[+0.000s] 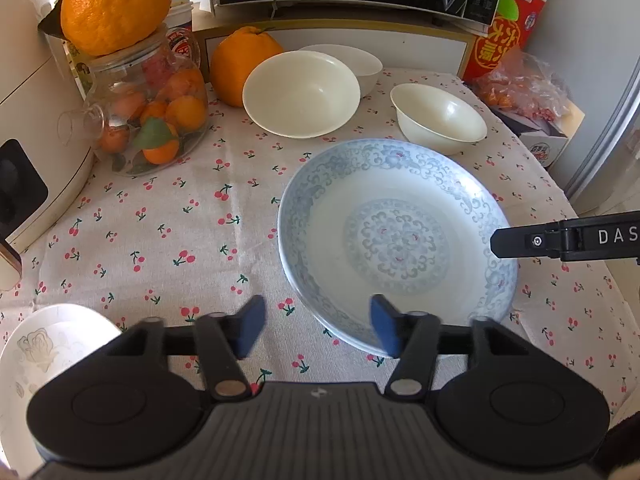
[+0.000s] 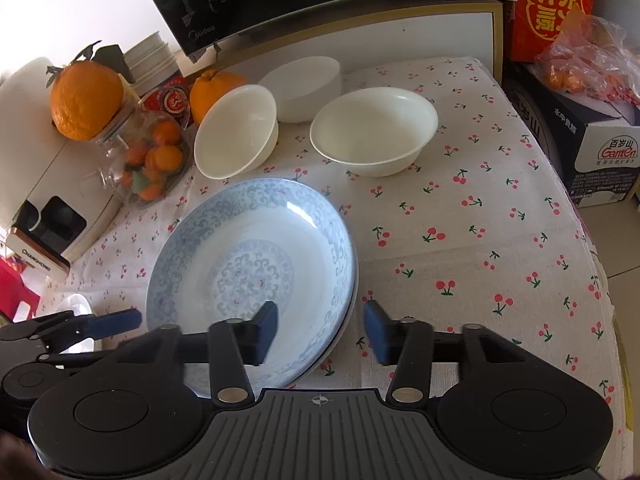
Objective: Organize plates and bowls
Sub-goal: 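Move the left gripper to the white rose plate rim and close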
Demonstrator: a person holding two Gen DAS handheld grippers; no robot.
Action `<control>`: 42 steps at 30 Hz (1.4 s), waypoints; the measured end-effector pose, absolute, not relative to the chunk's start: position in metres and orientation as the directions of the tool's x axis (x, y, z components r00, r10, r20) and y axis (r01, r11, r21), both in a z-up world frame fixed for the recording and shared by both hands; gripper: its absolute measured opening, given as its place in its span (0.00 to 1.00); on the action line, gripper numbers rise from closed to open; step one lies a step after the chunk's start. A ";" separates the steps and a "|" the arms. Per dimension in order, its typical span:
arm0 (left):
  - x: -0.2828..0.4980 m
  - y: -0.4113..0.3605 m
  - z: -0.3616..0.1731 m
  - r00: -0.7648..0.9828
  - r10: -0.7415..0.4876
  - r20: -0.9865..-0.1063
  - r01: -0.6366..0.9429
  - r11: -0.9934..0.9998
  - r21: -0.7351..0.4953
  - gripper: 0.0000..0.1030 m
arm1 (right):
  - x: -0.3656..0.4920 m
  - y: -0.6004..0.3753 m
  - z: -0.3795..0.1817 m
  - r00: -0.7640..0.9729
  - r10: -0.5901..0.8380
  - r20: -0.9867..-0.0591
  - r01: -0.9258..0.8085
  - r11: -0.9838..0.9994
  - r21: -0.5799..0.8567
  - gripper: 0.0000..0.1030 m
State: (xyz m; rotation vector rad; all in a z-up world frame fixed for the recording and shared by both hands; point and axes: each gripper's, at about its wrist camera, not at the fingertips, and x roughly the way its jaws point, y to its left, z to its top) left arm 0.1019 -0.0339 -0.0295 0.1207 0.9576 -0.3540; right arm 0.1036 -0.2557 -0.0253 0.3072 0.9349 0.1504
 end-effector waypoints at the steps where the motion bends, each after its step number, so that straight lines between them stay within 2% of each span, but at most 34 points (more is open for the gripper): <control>1: 0.102 -0.034 -0.029 0.523 -0.243 -0.817 0.348 0.936 -0.055 0.65 | 0.103 -0.256 -0.025 0.589 0.258 -0.766 0.008 0.946 0.325 0.53; 3: 0.102 -0.033 -0.028 0.523 -0.244 -0.817 0.349 0.935 -0.056 0.72 | 0.103 -0.256 -0.025 0.593 0.255 -0.764 0.015 0.945 0.326 0.63; 7: 0.102 -0.029 -0.025 0.519 -0.254 -0.816 0.360 0.931 -0.061 0.90 | 0.101 -0.255 -0.024 0.603 0.251 -0.758 0.020 0.944 0.329 0.74; 11: 0.102 -0.024 -0.023 0.507 -0.254 -0.824 0.386 0.921 -0.047 0.95 | 0.098 -0.252 -0.021 0.619 0.258 -0.741 0.019 0.939 0.343 0.82; 18: 0.110 0.007 -0.015 0.518 -0.245 -0.820 0.362 0.931 -0.049 0.99 | 0.086 -0.234 -0.014 0.641 0.294 -0.709 -0.020 0.930 0.367 0.85; 21: 0.113 0.025 -0.015 0.521 -0.232 -0.822 0.344 0.938 -0.047 0.99 | 0.080 -0.219 -0.012 0.639 0.325 -0.697 -0.057 0.924 0.379 0.88; 30: 0.121 0.084 -0.018 0.513 -0.189 -0.837 0.269 0.962 -0.052 0.99 | 0.075 -0.168 -0.001 0.614 0.415 -0.671 -0.179 0.902 0.394 0.89; 42: 0.109 0.137 -0.022 0.524 -0.139 -0.841 0.261 0.965 0.002 0.97 | 0.077 -0.089 -0.017 0.510 0.486 -0.709 -0.295 0.874 0.387 0.89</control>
